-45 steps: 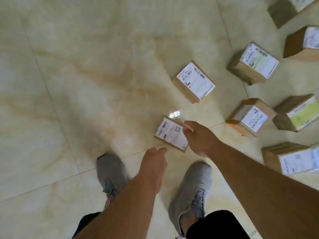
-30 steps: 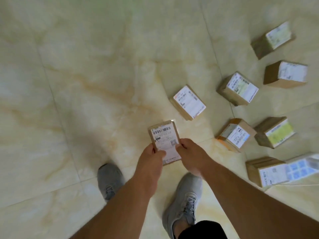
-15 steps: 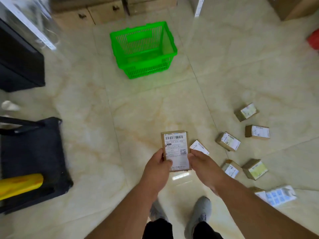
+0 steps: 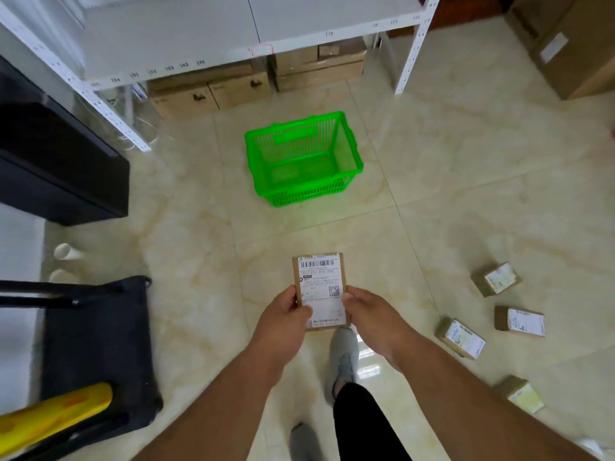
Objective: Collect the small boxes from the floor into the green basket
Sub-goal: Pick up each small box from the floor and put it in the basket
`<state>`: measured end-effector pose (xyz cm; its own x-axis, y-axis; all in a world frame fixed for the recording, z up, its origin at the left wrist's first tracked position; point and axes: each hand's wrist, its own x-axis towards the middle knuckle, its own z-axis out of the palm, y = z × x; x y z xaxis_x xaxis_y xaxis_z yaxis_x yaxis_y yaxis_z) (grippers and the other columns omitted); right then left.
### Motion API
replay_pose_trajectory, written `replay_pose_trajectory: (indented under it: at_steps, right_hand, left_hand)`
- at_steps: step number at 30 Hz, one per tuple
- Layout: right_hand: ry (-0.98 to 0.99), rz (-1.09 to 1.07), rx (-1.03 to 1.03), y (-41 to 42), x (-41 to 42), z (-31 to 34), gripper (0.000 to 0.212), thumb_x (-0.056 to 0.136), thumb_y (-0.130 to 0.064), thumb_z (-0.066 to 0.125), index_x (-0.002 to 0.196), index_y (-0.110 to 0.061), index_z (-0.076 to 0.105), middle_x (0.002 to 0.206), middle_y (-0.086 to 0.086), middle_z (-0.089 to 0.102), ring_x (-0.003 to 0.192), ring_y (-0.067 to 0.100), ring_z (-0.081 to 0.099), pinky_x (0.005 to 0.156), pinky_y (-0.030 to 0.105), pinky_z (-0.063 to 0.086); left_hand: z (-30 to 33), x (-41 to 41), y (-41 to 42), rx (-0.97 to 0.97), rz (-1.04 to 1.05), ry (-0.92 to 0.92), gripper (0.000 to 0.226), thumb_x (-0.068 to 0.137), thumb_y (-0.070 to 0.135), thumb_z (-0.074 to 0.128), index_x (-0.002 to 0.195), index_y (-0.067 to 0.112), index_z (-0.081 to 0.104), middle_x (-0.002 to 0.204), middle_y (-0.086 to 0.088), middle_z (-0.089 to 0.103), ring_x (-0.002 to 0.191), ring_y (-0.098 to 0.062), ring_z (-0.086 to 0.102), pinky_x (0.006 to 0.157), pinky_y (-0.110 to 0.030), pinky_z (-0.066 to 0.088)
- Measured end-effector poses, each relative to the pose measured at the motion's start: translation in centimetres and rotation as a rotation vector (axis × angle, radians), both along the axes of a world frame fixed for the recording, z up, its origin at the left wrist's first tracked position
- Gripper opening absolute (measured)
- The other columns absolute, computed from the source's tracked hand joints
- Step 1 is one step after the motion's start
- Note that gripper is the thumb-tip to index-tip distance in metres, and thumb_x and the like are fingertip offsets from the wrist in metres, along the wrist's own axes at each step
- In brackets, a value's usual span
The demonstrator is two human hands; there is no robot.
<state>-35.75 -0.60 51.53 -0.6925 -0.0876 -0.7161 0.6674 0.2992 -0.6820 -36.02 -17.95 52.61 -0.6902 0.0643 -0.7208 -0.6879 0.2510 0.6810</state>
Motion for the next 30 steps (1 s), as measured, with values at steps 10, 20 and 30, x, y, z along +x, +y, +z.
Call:
replay_pose_trajectory:
  at_steps: [10, 20, 30]
  right_hand:
    - [0.010, 0.076, 0.030, 1.3, -15.3, -1.8, 0.037, 0.102, -0.027, 0.037, 0.117, -0.027, 0.070, 0.112, -0.004, 0.075, 0.101, 0.013, 0.068, 0.095, 0.030, 0.052]
    - [-0.061, 0.092, 0.104, -2.0, -29.8, -3.8, 0.043, 0.093, -0.040, 0.035, 0.116, -0.032, 0.070, 0.111, -0.007, 0.076, 0.105, 0.017, 0.069, 0.102, 0.043, 0.051]
    - [-0.088, 0.169, 0.125, -6.6, -43.1, -6.7, 0.045, 0.100, -0.043, 0.032, 0.122, -0.032, 0.069, 0.116, -0.006, 0.075, 0.108, 0.016, 0.068, 0.098, 0.037, 0.051]
  left_hand:
    - [-2.5, -14.4, 1.1, 0.043, 0.089, -0.029, 0.050, 0.091, 0.001, 0.046, 0.122, 0.031, 0.071, 0.118, 0.011, 0.077, 0.113, -0.014, 0.071, 0.104, -0.042, 0.053]
    - [-6.0, -28.2, -2.2, 0.104, 0.109, -0.088, 0.048, 0.091, 0.004, 0.047, 0.123, 0.033, 0.070, 0.117, 0.011, 0.078, 0.113, -0.015, 0.071, 0.105, -0.043, 0.053]
    - [-9.9, -40.4, -6.5, 0.134, 0.186, -0.136, 0.055, 0.081, 0.010, 0.050, 0.128, 0.030, 0.069, 0.123, 0.009, 0.075, 0.119, -0.018, 0.069, 0.109, -0.047, 0.048]
